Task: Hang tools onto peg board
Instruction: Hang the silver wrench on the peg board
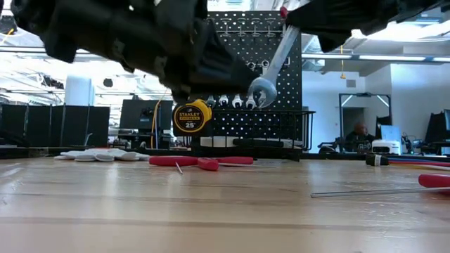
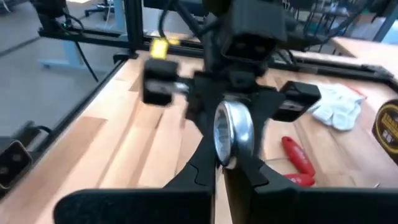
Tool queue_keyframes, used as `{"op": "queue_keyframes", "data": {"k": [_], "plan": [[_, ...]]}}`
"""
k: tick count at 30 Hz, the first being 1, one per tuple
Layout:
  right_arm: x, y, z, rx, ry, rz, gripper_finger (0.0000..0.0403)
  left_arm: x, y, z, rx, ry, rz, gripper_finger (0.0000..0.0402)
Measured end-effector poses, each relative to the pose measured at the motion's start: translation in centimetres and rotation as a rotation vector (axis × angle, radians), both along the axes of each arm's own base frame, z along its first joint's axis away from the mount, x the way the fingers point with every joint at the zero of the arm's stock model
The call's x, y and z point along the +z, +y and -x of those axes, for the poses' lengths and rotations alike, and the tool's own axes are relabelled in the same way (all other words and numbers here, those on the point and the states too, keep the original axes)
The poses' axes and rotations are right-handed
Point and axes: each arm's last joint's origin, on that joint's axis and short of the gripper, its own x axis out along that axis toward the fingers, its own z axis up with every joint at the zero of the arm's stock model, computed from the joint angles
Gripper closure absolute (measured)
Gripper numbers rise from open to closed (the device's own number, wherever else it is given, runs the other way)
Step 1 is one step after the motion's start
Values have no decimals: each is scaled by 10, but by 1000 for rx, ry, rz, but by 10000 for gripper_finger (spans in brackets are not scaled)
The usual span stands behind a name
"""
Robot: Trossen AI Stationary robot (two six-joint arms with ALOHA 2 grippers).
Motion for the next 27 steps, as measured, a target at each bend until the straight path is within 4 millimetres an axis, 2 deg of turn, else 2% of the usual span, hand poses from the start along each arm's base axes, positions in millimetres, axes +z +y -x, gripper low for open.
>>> {"op": "queue_keyframes", "data": {"k": [4, 9, 14, 22, 27], "plan": [[-1, 0, 0, -4, 6, -11, 386, 0, 4, -1, 11, -1, 39, 300], [-1, 0, 0, -11, 12, -22, 386, -1, 1, -1, -97, 19, 8, 299], [-2, -2, 0, -19, 17, -29, 386, -1, -2, -1, -117, 21, 13, 293], [-3, -3, 0, -23, 37, -20, 385, -3, -2, -1, -124, 30, 20, 239], [-5, -4, 2, -17, 73, -6, 384, -15, -8, -14, -145, 45, 20, 205]]}}
